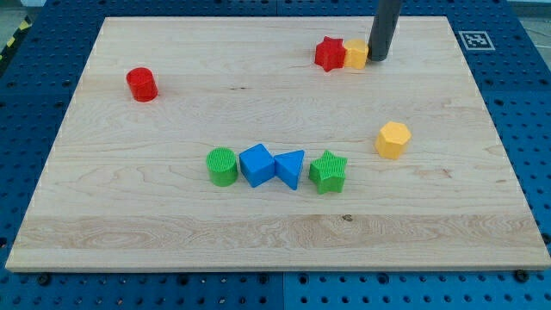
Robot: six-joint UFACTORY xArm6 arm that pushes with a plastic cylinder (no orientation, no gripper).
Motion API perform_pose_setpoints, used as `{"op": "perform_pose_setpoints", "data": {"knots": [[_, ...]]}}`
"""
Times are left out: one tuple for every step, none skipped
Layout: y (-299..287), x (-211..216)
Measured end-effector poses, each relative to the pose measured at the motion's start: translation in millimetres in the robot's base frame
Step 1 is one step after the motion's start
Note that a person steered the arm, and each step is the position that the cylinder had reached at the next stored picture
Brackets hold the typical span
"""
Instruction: Move arm towards the bottom right
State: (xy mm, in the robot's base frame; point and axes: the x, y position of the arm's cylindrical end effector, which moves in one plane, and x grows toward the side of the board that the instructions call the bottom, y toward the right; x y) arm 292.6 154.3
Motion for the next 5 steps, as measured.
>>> {"op": "perform_pose_setpoints", "data": {"knots": [[-3.9,-6.1],[6.4,-40.2],[39.0,-30.3],[71.6,-8.3],[72.0,-8.3]]}}
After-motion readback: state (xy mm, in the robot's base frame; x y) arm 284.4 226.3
